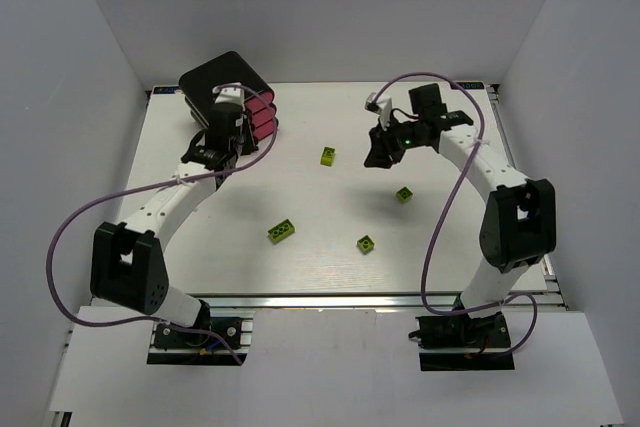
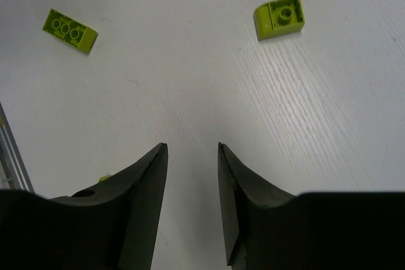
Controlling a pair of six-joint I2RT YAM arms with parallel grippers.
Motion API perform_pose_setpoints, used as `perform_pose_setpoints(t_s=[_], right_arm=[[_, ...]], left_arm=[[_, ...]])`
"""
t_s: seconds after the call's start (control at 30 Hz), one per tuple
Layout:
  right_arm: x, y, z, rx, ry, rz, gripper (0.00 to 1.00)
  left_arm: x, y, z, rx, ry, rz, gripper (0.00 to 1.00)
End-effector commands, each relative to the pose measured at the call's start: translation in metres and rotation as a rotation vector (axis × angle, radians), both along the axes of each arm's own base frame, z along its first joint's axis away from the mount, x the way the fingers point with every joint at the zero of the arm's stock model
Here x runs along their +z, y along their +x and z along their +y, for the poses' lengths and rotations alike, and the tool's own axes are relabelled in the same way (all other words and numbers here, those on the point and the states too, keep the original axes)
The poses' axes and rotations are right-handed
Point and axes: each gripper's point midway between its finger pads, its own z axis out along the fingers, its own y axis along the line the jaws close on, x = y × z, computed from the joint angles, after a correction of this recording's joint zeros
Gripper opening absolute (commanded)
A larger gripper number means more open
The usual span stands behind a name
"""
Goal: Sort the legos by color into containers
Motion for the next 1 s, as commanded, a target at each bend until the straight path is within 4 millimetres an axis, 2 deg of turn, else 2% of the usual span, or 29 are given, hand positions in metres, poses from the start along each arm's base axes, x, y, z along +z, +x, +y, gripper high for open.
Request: perform_pose_setpoints(t_s=[0.0, 0.03, 0.07, 0.1, 0.13, 0.17, 0.2, 0.23, 0.27, 0.3, 0.33, 0.4, 0.5, 0.63, 0.67, 0.8, 0.97], right_arm=[[0.021, 0.019, 0.035, 0.034, 0.072, -0.083, 0.44], [0.027, 0.025, 0.048, 0.007, 0.106, -0.070, 0.45], [0.019, 0.032, 0.057, -0.010, 0.116, -0.038, 0.47], [0.019, 0.033, 0.069, -0.018, 0.126, -0.018, 0.48], [0.036, 0.044, 0.080, -0.030, 0.154, -0.034, 0.48], [0.027, 0.048, 0.091, -0.064, 0.171, 0.039, 0.48], [0.030, 0.048, 0.104, -0.062, 0.185, 0.047, 0.48], [0.036, 0.051, 0.110, -0.069, 0.198, 0.041, 0.48], [0.034, 0.055, 0.115, -0.074, 0.207, 0.037, 0.48], [0.035, 0.049, 0.127, -0.066, 0.213, 0.054, 0.49], [0.036, 0.050, 0.129, -0.068, 0.218, 0.057, 0.49], [0.031, 0.047, 0.132, -0.077, 0.217, 0.083, 0.49], [0.024, 0.046, 0.128, -0.096, 0.206, 0.095, 0.49], [0.025, 0.049, 0.116, -0.129, 0.191, 0.077, 0.49], [0.027, 0.048, 0.115, -0.130, 0.191, 0.073, 0.49], [0.033, 0.050, 0.105, -0.152, 0.198, 0.069, 0.49], [0.040, 0.053, 0.092, -0.173, 0.207, 0.056, 0.49]], left_arm=[[-0.013, -0.019, -0.002, 0.090, -0.180, 0.010, 0.33], [-0.016, -0.023, 0.000, 0.105, -0.197, 0.010, 0.50], [-0.018, -0.027, 0.001, 0.124, -0.217, 0.008, 0.62], [-0.020, -0.035, 0.009, 0.180, -0.246, 0.007, 0.72], [-0.021, -0.038, 0.011, 0.201, -0.256, 0.003, 0.78], [-0.023, -0.041, 0.014, 0.217, -0.265, -0.001, 0.84], [-0.014, -0.041, 0.015, 0.237, -0.304, -0.043, 0.85], [-0.027, -0.046, 0.017, 0.245, -0.309, -0.033, 0.86], [-0.030, -0.047, 0.017, 0.257, -0.330, -0.049, 0.86], [-0.027, -0.042, 0.020, 0.291, -0.371, -0.096, 0.86], [-0.037, -0.042, 0.023, 0.321, -0.382, -0.107, 0.86], [-0.044, -0.036, 0.029, 0.395, -0.425, -0.131, 0.83], [-0.056, -0.013, 0.034, 0.468, -0.392, -0.134, 0.82], [-0.071, 0.026, 0.018, 0.449, -0.329, -0.107, 0.80], [-0.081, 0.039, 0.014, 0.449, -0.318, -0.091, 0.80], [-0.099, 0.062, 0.008, 0.438, -0.264, -0.063, 0.79], [-0.110, 0.075, 0.012, 0.456, -0.184, -0.048, 0.79]])
